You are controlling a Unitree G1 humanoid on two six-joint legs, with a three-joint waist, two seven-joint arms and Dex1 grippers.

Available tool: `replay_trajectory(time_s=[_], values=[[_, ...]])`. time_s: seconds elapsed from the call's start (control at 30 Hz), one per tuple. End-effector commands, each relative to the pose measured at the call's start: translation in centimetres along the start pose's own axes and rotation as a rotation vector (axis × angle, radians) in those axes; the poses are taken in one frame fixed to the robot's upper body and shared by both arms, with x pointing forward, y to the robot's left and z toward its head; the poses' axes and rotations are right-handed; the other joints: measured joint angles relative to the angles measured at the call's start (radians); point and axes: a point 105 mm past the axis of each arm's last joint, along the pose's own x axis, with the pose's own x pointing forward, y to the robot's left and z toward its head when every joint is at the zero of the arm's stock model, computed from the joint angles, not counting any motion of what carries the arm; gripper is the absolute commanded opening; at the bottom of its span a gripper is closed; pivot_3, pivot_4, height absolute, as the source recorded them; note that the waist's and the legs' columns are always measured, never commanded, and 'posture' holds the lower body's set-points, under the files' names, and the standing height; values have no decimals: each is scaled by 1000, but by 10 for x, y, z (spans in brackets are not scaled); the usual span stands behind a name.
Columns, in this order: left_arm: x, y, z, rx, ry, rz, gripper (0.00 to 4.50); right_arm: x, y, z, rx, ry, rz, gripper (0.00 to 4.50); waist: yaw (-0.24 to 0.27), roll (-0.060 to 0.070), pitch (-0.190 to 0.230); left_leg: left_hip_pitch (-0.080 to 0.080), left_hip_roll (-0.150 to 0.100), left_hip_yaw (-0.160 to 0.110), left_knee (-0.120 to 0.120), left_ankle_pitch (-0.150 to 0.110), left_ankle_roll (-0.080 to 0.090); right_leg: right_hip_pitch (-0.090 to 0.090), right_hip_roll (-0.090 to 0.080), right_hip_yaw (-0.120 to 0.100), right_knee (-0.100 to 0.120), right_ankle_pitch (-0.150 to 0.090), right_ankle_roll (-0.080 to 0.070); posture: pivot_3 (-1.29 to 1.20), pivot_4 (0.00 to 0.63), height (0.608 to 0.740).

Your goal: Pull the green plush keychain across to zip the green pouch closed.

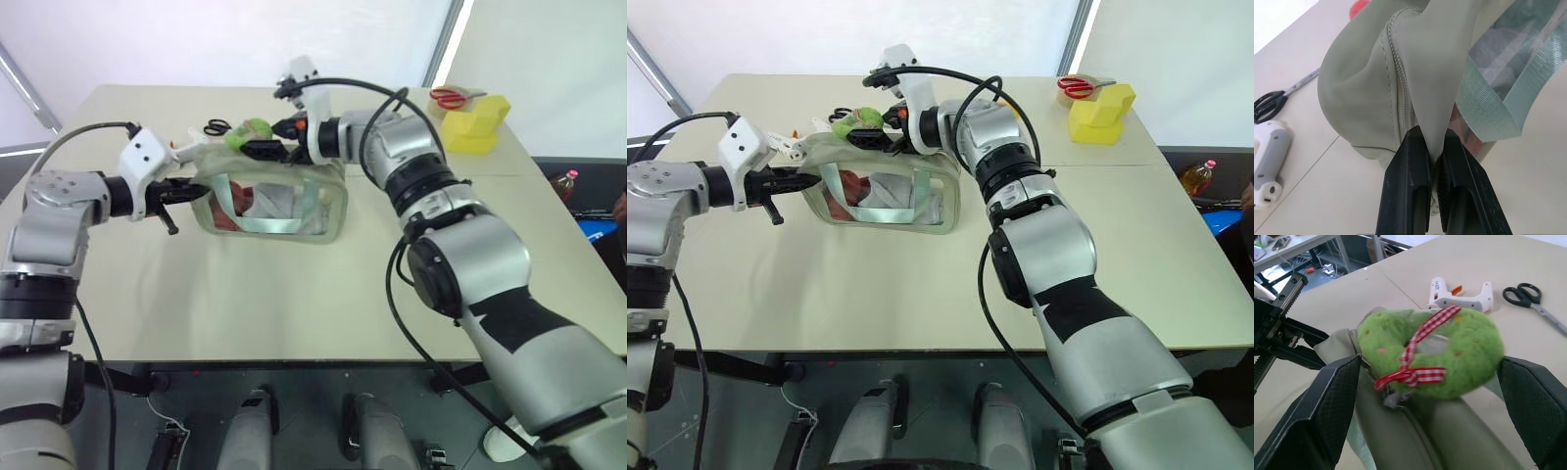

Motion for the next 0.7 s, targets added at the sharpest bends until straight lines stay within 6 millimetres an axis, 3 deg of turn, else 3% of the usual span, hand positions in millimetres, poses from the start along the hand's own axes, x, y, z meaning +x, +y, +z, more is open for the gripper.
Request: replay_trajectory(time_s=[0.03,0.1,0.33,0.5,0.6,0.7], values=[[-4,1,10,35,-21,13,0,1,9,23,-40,-64,28,4209,0,0,0,0,0,0,0,0,0,0,0,0,0,0,0,0,150,740],[-4,1,9,36,-21,14,0,1,11,26,-32,-80,44,3596,0,0,0,0,0,0,0,0,0,0,0,0,0,0,0,0,150,740],[-4,1,10,39,-21,13,0,-6,12,38,-31,-121,64,61,0,0,0,0,0,0,0,0,0,0,0,0,0,0,0,0,150,740],[-4,0,10,40,-20,10,0,-22,9,58,-5,-192,77,61,1,0,0,0,0,0,0,0,0,0,0,0,0,0,0,0,150,740],[-4,0,9,39,-19,10,0,-37,6,72,1,-240,75,61,2,0,0,0,0,0,0,0,0,0,0,0,0,0,0,0,150,740],[-5,-1,8,35,-15,10,0,-60,-5,73,-23,-256,13,61,3,0,0,0,0,0,0,0,0,0,0,0,0,0,0,0,150,740]])
